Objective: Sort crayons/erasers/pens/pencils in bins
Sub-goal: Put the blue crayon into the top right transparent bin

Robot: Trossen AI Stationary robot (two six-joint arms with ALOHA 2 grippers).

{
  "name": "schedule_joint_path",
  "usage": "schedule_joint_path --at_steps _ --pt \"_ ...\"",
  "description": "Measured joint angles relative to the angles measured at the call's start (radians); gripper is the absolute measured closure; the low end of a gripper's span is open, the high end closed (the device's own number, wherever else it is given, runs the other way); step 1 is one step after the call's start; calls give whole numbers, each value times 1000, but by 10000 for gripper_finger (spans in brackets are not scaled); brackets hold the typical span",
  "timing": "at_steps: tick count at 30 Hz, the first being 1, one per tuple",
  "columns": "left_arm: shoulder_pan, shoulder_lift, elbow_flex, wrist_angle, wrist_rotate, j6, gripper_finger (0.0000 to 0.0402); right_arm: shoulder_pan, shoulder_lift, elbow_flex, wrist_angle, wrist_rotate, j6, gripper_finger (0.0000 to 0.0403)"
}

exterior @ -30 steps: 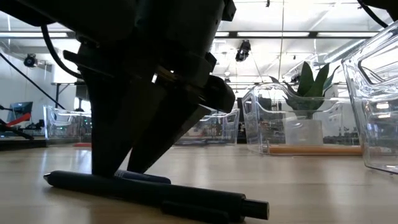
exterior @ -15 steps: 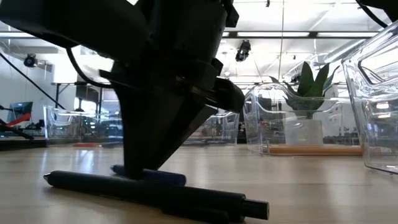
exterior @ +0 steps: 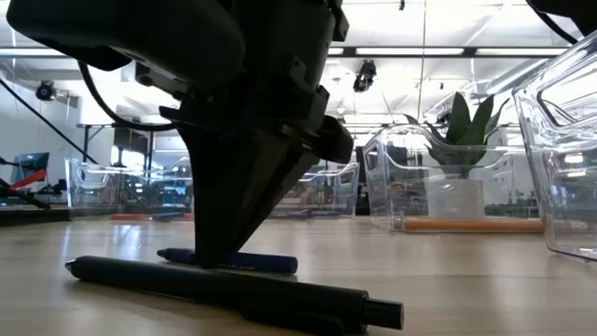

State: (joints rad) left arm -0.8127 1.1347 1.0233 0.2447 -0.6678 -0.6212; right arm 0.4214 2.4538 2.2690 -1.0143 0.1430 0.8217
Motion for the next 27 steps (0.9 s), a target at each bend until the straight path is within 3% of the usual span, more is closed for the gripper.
schedule_joint_path --at_steps 6,15,21,27 --pt "0 0 0 0 5 0 260 -30 -38 14 -26 8 -68 390" --pt "0 0 0 0 7 1 260 -123 -101 15 -200 62 -239 390" --pt "2 0 0 9 -7 39 260 -253 -176 16 -257 148 -394 390" --pt "5 -7 4 10 -84 64 260 -421 -275 15 -244 180 -562 390"
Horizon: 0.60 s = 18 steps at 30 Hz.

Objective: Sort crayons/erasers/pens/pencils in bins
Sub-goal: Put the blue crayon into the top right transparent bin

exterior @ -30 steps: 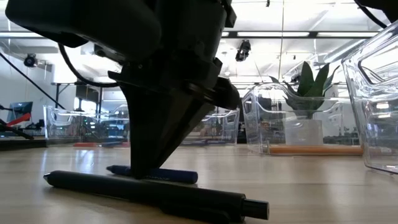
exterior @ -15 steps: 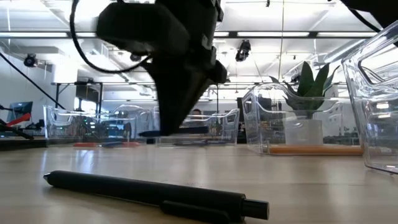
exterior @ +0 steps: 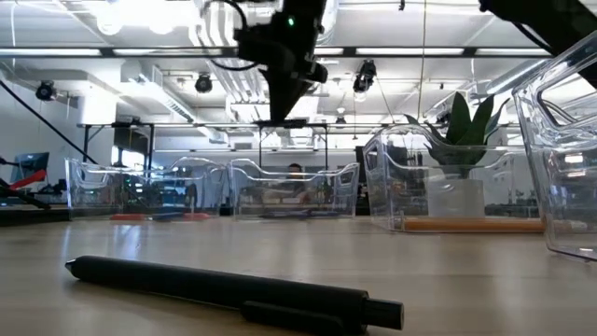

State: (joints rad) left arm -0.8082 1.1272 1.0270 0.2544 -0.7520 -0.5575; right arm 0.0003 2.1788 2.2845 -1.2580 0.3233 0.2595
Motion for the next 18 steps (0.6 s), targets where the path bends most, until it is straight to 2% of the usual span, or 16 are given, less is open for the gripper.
schedule_joint_path --at_steps 5,10,18 --pt "4 -4 2 7 -76 47 260 -168 -30 -1 58 -8 -93 390" --pt "11 -8 2 7 -146 83 260 -307 -12 -16 166 -127 -126 390" --pt "12 -15 1 8 -230 103 260 -385 67 -26 217 -148 -142 390"
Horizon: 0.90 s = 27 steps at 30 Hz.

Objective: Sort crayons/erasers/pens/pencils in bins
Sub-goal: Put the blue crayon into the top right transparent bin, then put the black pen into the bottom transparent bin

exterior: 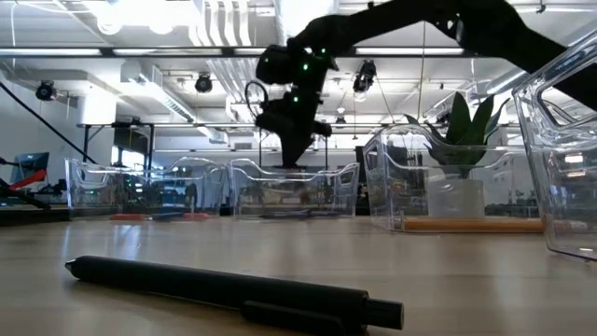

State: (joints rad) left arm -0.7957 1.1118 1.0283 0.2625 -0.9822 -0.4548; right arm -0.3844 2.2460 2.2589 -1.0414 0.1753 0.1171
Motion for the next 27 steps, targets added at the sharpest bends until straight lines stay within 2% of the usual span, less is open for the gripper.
schedule_joint_path --at_steps 12,20,23,27 --pt "9 0 0 -1 -33 -7 260 -3 107 -6 7 0 -26 390" --pt "9 0 0 -1 -46 -8 260 -3 112 -6 7 -1 -23 389" --pt "10 0 0 -1 -46 -8 260 -3 112 -6 7 0 -22 376" --pt "10 0 0 0 -46 -9 260 -3 112 -6 7 0 -21 338"
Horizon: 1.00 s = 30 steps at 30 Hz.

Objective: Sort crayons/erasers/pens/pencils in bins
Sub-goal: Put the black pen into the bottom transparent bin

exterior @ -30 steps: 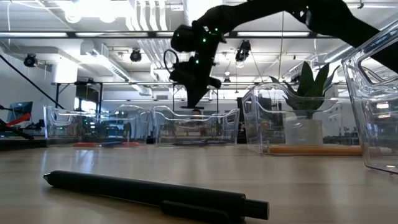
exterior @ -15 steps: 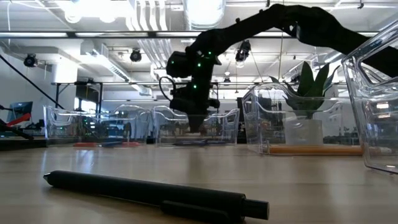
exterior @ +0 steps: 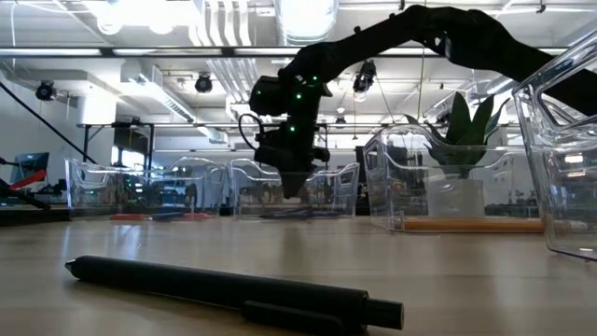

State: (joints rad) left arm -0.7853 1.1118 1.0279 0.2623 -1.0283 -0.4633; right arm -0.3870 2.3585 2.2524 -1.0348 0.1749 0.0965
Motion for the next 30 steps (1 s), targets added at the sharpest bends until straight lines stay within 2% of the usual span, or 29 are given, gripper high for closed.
schedule_joint_path --at_steps 5,9,18,23,30 --pt "0 0 0 3 0 0 260 0 -3 0 -16 5 -1 292" --pt "0 0 0 8 -2 2 260 -2 -45 8 -75 8 -3 272" --pt "0 5 -3 8 -2 4 260 27 -216 14 -184 10 71 286" --pt "0 10 -4 8 -2 5 260 116 -321 5 -279 11 150 295" --pt "0 10 -4 8 45 1 260 354 -441 -66 -345 10 278 298"
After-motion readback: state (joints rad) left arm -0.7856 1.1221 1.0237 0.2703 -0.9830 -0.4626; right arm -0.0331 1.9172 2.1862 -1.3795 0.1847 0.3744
